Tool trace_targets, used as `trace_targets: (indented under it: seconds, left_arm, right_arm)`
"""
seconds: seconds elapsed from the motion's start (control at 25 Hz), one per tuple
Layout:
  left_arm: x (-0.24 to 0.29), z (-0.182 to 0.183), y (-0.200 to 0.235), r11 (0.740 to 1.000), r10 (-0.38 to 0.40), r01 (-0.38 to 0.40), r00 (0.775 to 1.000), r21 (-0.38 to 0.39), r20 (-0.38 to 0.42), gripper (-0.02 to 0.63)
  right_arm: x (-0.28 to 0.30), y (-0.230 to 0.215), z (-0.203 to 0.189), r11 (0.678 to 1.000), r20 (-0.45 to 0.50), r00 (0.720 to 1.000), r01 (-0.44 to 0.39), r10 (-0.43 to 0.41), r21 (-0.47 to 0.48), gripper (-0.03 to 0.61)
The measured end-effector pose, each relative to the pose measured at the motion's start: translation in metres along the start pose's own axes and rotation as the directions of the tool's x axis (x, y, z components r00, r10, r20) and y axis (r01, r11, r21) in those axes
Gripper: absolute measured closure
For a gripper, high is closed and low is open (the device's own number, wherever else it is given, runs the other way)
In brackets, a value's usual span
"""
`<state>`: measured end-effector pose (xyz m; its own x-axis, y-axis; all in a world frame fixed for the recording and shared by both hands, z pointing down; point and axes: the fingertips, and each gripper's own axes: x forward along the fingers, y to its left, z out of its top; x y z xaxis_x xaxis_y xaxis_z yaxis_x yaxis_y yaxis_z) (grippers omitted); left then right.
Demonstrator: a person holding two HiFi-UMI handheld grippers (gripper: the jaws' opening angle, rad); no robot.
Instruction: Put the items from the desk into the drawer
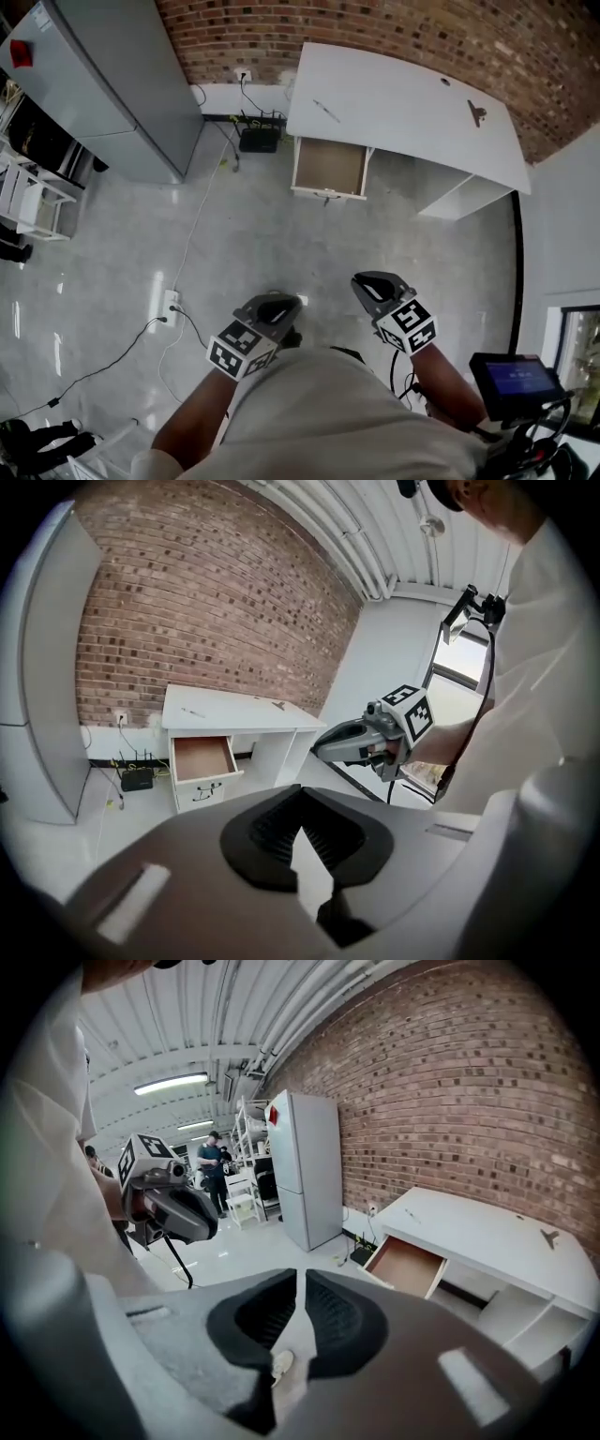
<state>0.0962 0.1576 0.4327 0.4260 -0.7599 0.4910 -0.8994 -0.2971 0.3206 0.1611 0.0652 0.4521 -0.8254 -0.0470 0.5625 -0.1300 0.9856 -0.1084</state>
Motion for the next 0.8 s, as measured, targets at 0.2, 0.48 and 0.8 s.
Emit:
trace_targets:
  seconds: [0.2,0.48,0.8]
  left_arm:
    - [0.005,0.041,0.063,0.996,-0.061,0.063,0.998,0.056,-0.030,0.606]
    - [0.026,0.070,0.136,0.999,-0.049,0.049,0.998,0.022,-0.038,0.606]
    - [0.064,0.122,0.200,0.997,0.032,-0.034,0.999,-0.072,-0.022,0.606]
  right_arm:
    - [0.042,-0.050,0.051,0.997,0.007,0.997,0.072,-0.072,0.013,0.549]
    - [0.118,-0.127,0.091,0.998,-0.030,0.997,0.070,-0.070,0.005,0.549]
    - [0.211,-0.250,0.135,1.000,-0.072,0.997,0.028,-0.028,-0.008,0.549]
